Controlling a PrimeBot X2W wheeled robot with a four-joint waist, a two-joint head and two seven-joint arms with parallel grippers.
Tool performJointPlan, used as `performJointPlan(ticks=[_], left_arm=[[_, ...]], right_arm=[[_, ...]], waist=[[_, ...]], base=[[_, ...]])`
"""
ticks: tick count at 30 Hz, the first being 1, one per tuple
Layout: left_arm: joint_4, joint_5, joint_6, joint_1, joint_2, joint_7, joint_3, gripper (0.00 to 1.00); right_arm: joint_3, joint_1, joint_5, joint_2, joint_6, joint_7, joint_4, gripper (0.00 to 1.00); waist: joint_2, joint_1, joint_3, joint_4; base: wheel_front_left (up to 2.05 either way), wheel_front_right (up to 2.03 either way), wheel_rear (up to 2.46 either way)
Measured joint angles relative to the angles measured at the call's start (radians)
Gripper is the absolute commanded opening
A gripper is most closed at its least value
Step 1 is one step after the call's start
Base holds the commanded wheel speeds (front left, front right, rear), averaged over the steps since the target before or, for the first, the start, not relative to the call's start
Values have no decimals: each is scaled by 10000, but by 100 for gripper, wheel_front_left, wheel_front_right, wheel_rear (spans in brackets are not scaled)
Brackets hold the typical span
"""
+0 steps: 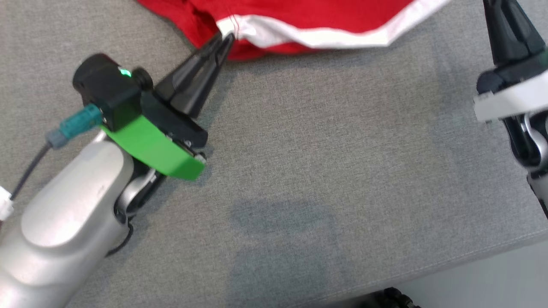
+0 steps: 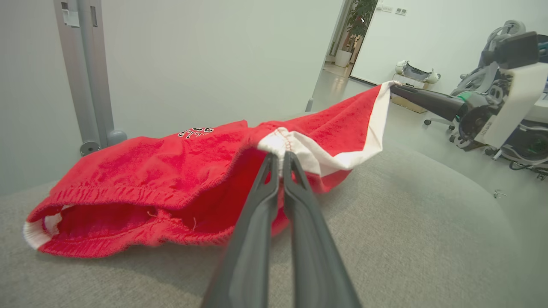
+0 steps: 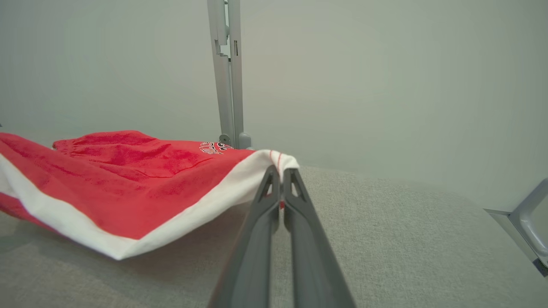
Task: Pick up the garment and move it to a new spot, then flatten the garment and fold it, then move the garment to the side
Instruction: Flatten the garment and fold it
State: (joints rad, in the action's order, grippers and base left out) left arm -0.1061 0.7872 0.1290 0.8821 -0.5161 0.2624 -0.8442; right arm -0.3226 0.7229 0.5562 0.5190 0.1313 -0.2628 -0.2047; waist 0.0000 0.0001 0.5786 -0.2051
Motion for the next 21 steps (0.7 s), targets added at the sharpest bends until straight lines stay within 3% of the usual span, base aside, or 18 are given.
performJointPlan(ticks=[8, 21], left_arm=[[604, -755, 0, -2091, 245, 0, 44, 0], [1498, -1597, 0, -4791, 454, 0, 625, 0]], right_arm=[[1233, -2989, -157, 161, -2, 0, 1267, 0], [1977, -6195, -510, -274, -2, 0, 2606, 0]], waist=[[0, -2, -1068, 306], [0, -2, -2513, 633]], base=[[0, 0, 0], [0, 0, 0]])
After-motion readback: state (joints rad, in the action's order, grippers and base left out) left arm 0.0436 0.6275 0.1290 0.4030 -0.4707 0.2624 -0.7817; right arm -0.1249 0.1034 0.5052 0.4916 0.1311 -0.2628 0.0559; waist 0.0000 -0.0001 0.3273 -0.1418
